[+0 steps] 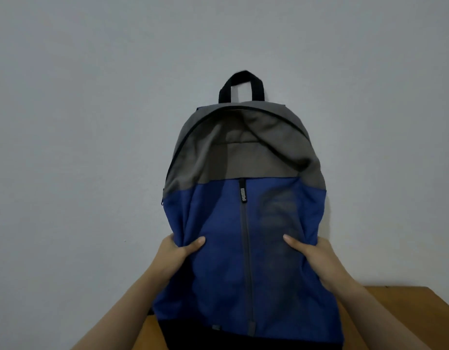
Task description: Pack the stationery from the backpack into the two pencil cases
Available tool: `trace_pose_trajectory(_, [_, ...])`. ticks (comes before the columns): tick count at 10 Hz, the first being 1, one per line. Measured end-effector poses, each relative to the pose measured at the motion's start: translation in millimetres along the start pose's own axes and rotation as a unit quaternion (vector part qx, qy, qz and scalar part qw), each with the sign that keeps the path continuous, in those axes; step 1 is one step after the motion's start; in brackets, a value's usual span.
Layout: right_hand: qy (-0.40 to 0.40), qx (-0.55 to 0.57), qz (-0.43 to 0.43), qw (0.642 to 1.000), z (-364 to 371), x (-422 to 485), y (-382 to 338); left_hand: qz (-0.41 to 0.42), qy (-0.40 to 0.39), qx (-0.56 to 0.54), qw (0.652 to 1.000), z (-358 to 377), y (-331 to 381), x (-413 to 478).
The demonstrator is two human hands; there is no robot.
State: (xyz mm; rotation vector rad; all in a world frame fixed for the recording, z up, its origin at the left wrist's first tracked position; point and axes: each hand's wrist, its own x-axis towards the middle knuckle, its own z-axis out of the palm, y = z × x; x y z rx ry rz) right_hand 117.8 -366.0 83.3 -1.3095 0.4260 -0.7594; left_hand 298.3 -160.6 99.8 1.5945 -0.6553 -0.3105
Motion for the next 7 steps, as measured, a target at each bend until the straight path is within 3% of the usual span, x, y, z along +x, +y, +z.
trace_pose_trajectory(3, [0.049,-0.196,-0.059,0.978,1.5,10.2,21.7,-0.035,0.067,0.125,0.989,12.9,-24.1,19.0])
trace_pose_trajectory(5, [0.135,-0.310,-0.066,0.939,-2.6,-3.6,29.1,-0.078,0.070,0.306,0.946,10.8,-22.7,12.9])
trace_pose_trajectory(6, [0.111,-0.429,-0.082,0.893,-15.2,-24.2,16.2,-0.024,0.089,0.388,0.917,5.0,-12.1,-9.7])
trace_pose_trajectory(7, [0.096,-0.509,-0.080,0.852,-24.7,-46.9,-9.4,0.083,0.074,0.472,0.875,2.2,6.5,-38.3])
